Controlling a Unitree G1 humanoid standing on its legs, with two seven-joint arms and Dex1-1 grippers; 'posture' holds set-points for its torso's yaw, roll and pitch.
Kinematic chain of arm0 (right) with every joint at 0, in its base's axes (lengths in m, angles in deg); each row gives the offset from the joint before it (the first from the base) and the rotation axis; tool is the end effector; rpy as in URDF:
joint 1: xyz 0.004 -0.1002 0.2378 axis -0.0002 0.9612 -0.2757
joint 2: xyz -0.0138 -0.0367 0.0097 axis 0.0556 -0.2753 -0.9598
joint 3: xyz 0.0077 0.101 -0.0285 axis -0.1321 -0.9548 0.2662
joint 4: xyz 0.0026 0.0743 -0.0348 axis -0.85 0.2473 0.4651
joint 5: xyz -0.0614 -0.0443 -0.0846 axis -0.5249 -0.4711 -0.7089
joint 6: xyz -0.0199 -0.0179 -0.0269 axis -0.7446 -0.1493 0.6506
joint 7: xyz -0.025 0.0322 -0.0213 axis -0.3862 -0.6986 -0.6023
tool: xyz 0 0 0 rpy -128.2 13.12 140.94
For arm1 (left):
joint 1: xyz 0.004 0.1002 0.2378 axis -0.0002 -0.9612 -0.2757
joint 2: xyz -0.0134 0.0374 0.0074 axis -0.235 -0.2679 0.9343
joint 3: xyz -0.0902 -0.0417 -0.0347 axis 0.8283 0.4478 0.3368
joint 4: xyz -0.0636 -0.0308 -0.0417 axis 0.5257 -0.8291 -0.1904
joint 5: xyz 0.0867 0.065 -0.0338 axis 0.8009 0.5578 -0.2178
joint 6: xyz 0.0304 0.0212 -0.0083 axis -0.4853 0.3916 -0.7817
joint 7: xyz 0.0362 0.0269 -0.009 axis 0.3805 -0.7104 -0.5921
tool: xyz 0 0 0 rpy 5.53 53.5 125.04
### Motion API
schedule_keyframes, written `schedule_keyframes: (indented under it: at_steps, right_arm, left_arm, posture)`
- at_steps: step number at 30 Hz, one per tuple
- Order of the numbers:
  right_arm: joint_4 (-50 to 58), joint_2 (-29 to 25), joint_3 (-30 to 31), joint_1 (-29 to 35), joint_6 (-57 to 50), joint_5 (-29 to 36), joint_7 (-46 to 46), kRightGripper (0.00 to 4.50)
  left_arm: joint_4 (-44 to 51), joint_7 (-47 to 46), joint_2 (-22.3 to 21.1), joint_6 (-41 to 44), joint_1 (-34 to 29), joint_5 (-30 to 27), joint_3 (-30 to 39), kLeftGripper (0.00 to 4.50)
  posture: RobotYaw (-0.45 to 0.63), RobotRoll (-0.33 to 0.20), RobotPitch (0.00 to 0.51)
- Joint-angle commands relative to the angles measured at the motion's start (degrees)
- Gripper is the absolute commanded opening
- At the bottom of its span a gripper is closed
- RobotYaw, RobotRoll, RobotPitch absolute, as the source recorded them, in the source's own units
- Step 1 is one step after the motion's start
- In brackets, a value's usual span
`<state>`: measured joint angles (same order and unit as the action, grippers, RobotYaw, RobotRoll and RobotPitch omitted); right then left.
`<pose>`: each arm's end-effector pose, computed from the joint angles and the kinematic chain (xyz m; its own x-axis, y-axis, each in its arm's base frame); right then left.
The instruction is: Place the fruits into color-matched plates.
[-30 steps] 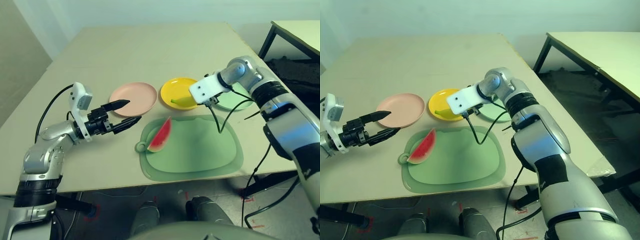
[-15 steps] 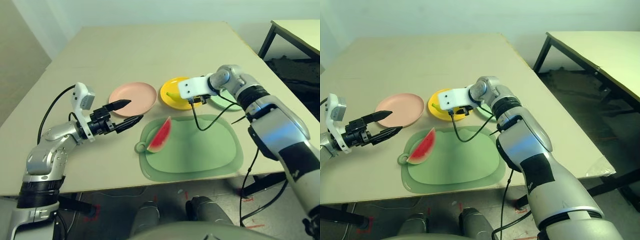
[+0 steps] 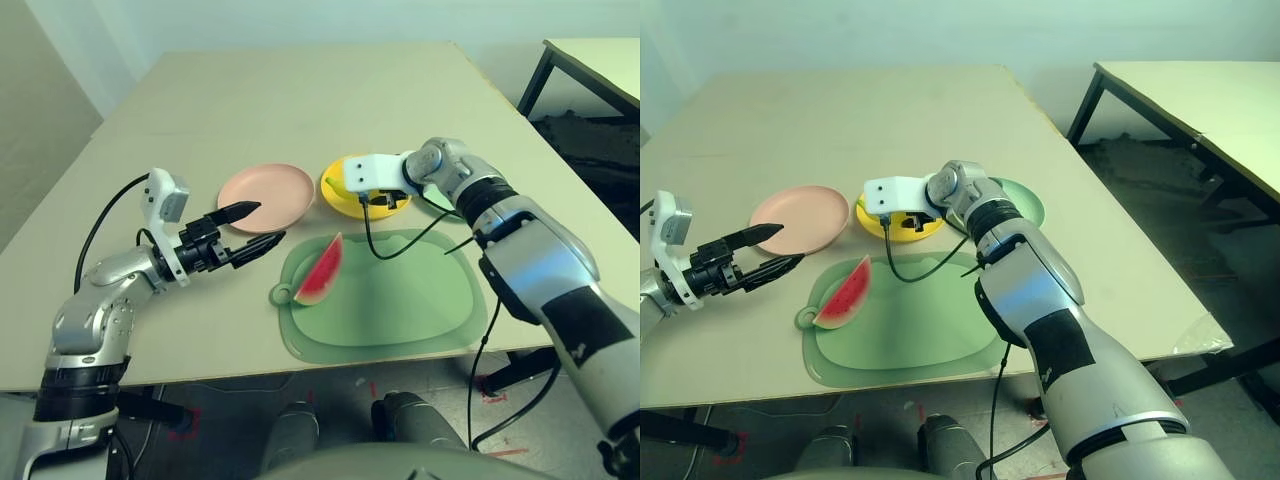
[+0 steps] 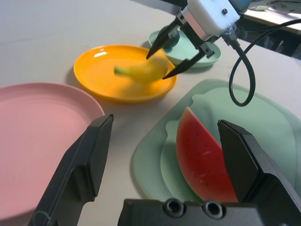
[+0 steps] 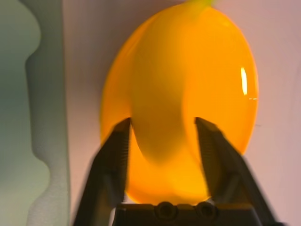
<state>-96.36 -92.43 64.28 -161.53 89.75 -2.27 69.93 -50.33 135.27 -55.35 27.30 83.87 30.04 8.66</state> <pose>0.3890 -0.0918 0.1803 0.4380 0.4952 -0.7503 -0.8060 -0.1533 -0.5717 0.2309 0.2883 0.1462 0.6460 -0.7558 -0.1069 0.7589 0.6510 -0.0166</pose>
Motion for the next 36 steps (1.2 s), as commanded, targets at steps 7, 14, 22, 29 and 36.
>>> schedule_keyframes:
  at_steps: [7, 14, 22, 29, 36]
  right_arm:
    - [0.5, -2.3, -1.4, 0.3, 2.3, -0.6, 1.5, 4.46]
    - [4.4, -7.8, -6.9, 0.2, 5.5, 5.4, 10.8, 4.46]
    - [24.5, -19.9, -21.4, 12.2, -5.9, 26.4, 31.8, 4.46]
    - [47.3, -28.9, -27.5, 36.4, -16.5, 43.6, 41.5, 4.46]
    - [52.3, -34.5, -24.0, 50.1, -10.2, 57.3, 41.5, 4.46]
  left_arm:
    - [-2.2, 2.0, -0.6, -2.4, -0.1, 1.3, 0.1, 4.5]
    - [-4.2, 3.5, -0.6, -3.9, 0.6, 2.0, -0.5, 4.5]
    - [-6.4, 4.4, -0.8, -4.9, 1.0, 2.7, -0.3, 4.5]
    - [-11.2, 7.0, -1.9, -6.9, 3.5, 5.1, -2.0, 4.5]
    - [-14.0, 9.8, -3.3, -6.3, 7.9, 7.6, -5.5, 4.5]
  posture:
    - [-0.01, 0.0, 0.056]
    - [-0.02, 0.0, 0.05]
    - [-0.04, 0.0, 0.06]
    - [-0.07, 0.0, 0.05]
    - [-0.09, 0.0, 0.042]
